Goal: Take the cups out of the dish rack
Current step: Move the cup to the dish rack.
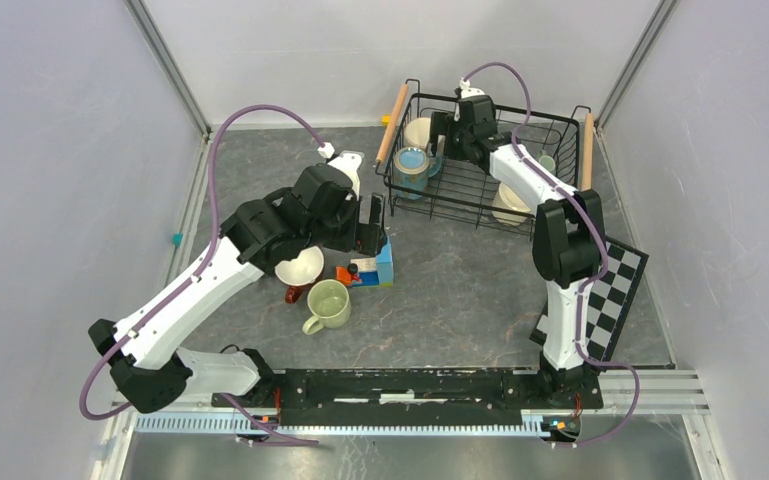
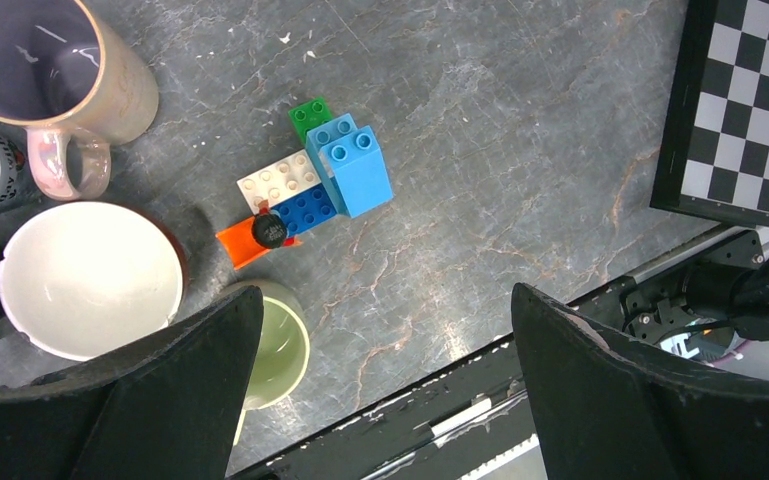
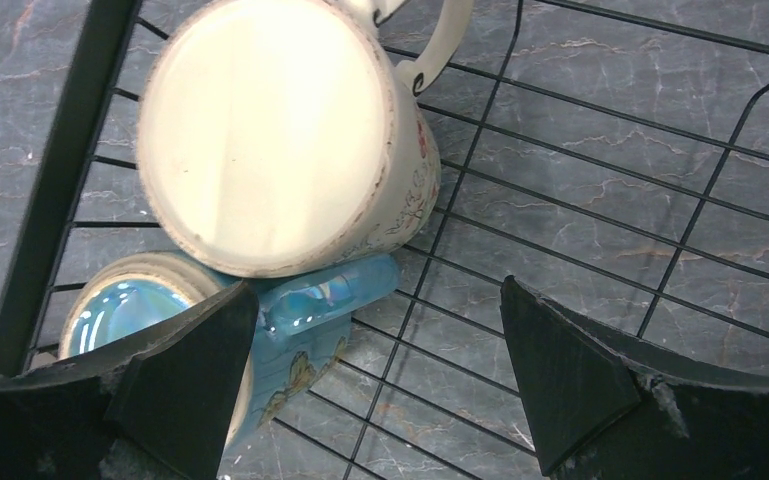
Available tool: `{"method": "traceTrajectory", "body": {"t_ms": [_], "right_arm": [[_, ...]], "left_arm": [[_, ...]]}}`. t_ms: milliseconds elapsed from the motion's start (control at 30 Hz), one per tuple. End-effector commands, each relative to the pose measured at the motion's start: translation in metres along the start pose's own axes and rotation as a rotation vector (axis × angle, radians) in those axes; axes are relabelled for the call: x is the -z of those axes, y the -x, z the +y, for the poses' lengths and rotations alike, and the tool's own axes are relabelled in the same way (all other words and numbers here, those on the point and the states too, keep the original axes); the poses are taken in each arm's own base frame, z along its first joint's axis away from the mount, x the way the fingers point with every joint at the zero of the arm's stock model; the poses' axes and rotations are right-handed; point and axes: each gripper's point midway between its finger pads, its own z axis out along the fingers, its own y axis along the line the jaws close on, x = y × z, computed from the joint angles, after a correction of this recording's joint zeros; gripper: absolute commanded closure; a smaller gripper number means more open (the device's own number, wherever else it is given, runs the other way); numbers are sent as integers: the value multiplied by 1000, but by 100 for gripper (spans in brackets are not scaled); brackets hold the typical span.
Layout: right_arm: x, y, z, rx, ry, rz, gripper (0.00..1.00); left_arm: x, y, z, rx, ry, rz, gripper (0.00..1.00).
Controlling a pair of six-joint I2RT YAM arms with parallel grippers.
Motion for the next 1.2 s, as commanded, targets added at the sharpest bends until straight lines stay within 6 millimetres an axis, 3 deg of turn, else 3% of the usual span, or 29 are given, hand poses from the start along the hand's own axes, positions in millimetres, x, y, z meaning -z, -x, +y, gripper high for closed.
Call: {"method": "traceTrajectory", "body": {"t_ms": [0, 167, 633, 933, 1067, 1167], "right_arm": [[-14, -11, -8, -22, -42, 3, 2], [-14, -21, -9, -21, -52, 24, 2], [29, -29, -13, -61, -67, 22, 2], [46, -46, -12, -59, -28, 41, 4], [56, -46, -9, -24, 1, 30, 5], [62, -36, -12, 46, 0, -5, 5]], "left_arm": [[8, 11, 1, -21, -3, -36, 0], [7, 9, 1, -19, 0, -31, 0], [2, 6, -2, -17, -13, -20, 0], [0, 4, -1, -16, -13, -15, 0], [-1, 3, -1, -15, -16, -14, 0], [-2, 2, -2, -18, -17, -11, 0]]}}
